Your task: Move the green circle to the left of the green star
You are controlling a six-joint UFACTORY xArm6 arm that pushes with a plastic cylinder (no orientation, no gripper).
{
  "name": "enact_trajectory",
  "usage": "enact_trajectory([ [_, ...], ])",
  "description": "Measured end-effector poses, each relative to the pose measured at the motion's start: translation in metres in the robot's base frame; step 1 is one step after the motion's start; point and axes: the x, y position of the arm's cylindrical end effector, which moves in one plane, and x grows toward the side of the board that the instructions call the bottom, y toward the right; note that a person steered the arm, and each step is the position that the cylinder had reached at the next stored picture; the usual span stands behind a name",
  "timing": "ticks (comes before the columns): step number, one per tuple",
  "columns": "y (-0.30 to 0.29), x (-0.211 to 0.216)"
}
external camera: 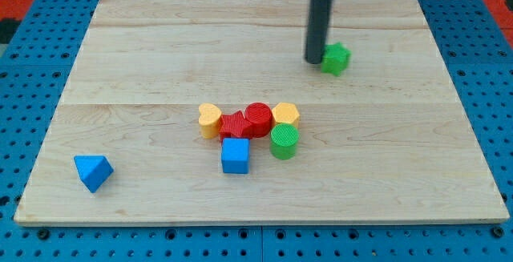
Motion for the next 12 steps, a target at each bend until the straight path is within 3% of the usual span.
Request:
enact_trajectory([
  [1, 0.033, 0.0],
  [2, 0.046, 0.042],
  [3, 0.057, 0.121],
  [4, 0.05, 0.17],
  [6, -0.019, 0.203],
  [8, -0.131, 0.199],
  [10, -0.064, 0.182],
  [12, -0.038, 0.131],
])
